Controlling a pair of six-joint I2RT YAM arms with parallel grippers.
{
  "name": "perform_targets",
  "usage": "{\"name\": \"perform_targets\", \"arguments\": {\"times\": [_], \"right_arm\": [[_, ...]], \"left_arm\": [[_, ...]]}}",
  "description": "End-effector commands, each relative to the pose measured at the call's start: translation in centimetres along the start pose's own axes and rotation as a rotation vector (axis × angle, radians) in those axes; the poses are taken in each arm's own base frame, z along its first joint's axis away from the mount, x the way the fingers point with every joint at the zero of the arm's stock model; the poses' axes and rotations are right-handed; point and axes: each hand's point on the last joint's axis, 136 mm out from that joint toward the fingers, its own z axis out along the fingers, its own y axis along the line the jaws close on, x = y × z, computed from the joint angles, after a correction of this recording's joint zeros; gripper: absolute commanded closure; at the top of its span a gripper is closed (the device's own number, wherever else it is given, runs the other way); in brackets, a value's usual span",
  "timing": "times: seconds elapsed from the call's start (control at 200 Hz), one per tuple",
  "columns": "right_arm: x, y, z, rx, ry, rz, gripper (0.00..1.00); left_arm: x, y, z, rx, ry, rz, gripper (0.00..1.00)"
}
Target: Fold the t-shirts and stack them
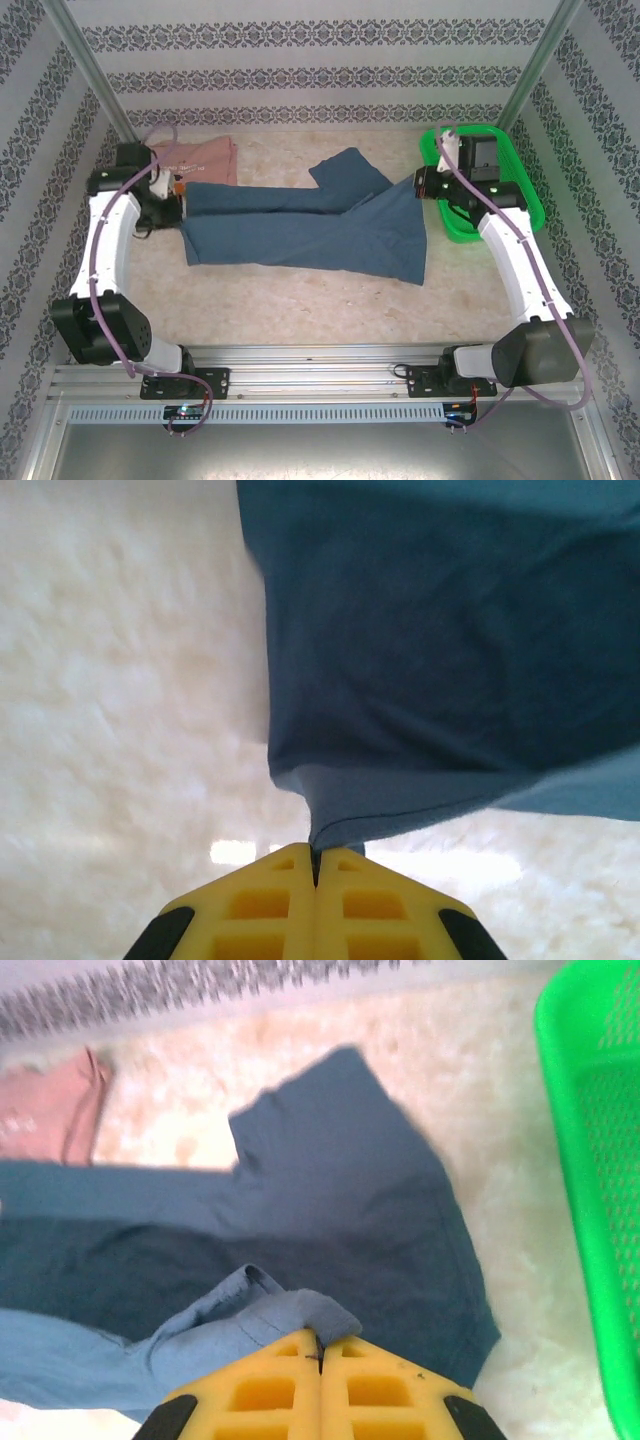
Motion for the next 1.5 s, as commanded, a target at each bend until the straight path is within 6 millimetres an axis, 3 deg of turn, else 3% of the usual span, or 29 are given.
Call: {"name": "perform_targets", "arguments": {"times": [0.0, 0.125, 0.23, 0.36, 0.51, 0.63, 0.724, 0.789, 0.959, 1.089, 1.334, 1.494], "right_arm": [[-6.4, 2.6, -4.2, -0.077, -0.196, 0.001, 1.0], [-10.4, 4.1, -7.8, -0.124, -0.315, -0.002, 1.0], [-12.0, 5.1, -9.6, -0.147, -0.358, -0.023, 1.0], [-14.8, 6.2, -13.1, -0.176, -0.456, -0.061, 1.0], [-20.2, 9.0, -20.0, -0.278, -0.646, -0.075, 1.0], [-23.9, 11.8, -26.4, -0.359, -0.808, -0.11, 1.0], [-26.0, 13.4, -31.0, -0.391, -0.934, -0.157, 1.0], [-27.0, 13.4, -32.1, -0.402, -0.972, -0.162, 1.0], [-28.1, 12.1, -31.0, -0.419, -0.951, -0.113, 1.0], [-28.7, 11.7, -29.5, -0.432, -0.932, -0.124, 1.0], [-31.5, 8.0, -25.7, -0.439, -0.92, -0.042, 1.0], [-32.5, 6.2, -24.1, -0.459, -0.908, 0.01, 1.0]], "left_arm": [[-3.3, -0.2, -5.1, -0.036, -0.172, 0.121, 1.0], [-6.0, -0.3, -7.1, -0.055, -0.253, 0.172, 1.0], [-7.9, -0.3, -7.8, -0.067, -0.324, 0.192, 1.0], [-11.6, -1.4, -11.9, -0.037, -0.526, 0.192, 1.0], [-15.8, -4.4, -18.8, 0.104, -0.739, 0.203, 1.0], [-17.6, -6.6, -24.6, 0.19, -0.927, 0.259, 1.0], [-18.5, -6.7, -26.2, 0.176, -0.99, 0.29, 1.0], [-18.9, -6.2, -25.9, 0.152, -0.989, 0.288, 1.0], [-19.6, -6.4, -24.5, 0.178, -0.966, 0.292, 1.0], [-20.2, -7.5, -24.9, 0.232, -0.996, 0.335, 1.0], [-21.9, -9.9, -25.4, 0.426, -1.052, 0.438, 1.0], [-22.7, -9.8, -26.0, 0.488, -1.083, 0.439, 1.0]]}}
